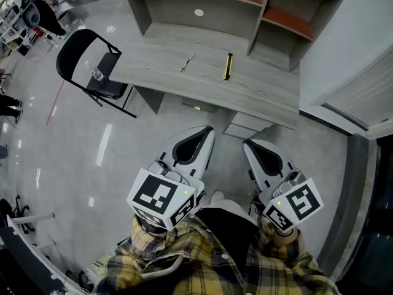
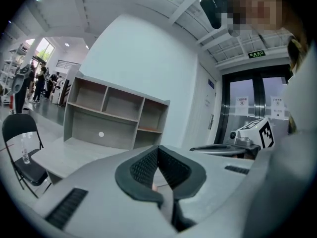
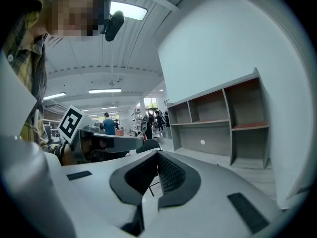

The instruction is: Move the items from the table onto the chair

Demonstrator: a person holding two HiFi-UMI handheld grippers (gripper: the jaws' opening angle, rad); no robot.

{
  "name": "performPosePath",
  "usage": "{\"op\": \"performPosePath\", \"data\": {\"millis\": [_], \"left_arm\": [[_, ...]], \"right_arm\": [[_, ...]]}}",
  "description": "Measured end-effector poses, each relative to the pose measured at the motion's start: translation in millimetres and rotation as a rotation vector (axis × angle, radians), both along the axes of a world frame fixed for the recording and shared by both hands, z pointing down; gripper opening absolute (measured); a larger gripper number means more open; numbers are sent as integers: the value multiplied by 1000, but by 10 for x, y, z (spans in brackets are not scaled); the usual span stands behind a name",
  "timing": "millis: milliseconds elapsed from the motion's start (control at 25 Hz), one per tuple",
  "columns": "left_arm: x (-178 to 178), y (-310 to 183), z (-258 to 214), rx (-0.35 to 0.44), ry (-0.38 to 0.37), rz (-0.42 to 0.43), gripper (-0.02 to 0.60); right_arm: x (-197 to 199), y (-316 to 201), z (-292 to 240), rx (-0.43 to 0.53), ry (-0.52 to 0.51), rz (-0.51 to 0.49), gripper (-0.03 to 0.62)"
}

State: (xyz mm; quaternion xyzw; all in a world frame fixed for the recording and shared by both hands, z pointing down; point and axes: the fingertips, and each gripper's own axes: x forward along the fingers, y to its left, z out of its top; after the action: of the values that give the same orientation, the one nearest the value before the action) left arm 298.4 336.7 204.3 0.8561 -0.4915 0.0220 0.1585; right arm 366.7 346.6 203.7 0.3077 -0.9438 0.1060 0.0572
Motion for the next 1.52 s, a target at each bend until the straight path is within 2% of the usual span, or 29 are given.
{"op": "performPosePath", "data": {"millis": [280,480,640,840,1040,1320,1520], "left_arm": [[-717,-727,50,-16,-12,22,5],[-1277,-1062,196,-63,-13,21,5],[-1556,-1308,321,-89,-4,30,5],[-1601,-1583,552,-146,23,53,5],[-1609,-2064,618,-152,14,46,5],[-1589,-2861,404,-106,1,30,5],[-1512,-3282,277,-72,-7,33,5]], "right_arm": [[-625,-760,69,-21,21,40,18],[-1010,-1145,202,-59,46,73,18],[-1189,-1410,281,-75,80,83,18],[-1192,-1769,386,-109,112,110,18],[-1181,-2271,511,-134,106,122,18],[-1228,-3031,366,-101,69,95,18],[-1214,-3343,315,-84,56,78,18]]}}
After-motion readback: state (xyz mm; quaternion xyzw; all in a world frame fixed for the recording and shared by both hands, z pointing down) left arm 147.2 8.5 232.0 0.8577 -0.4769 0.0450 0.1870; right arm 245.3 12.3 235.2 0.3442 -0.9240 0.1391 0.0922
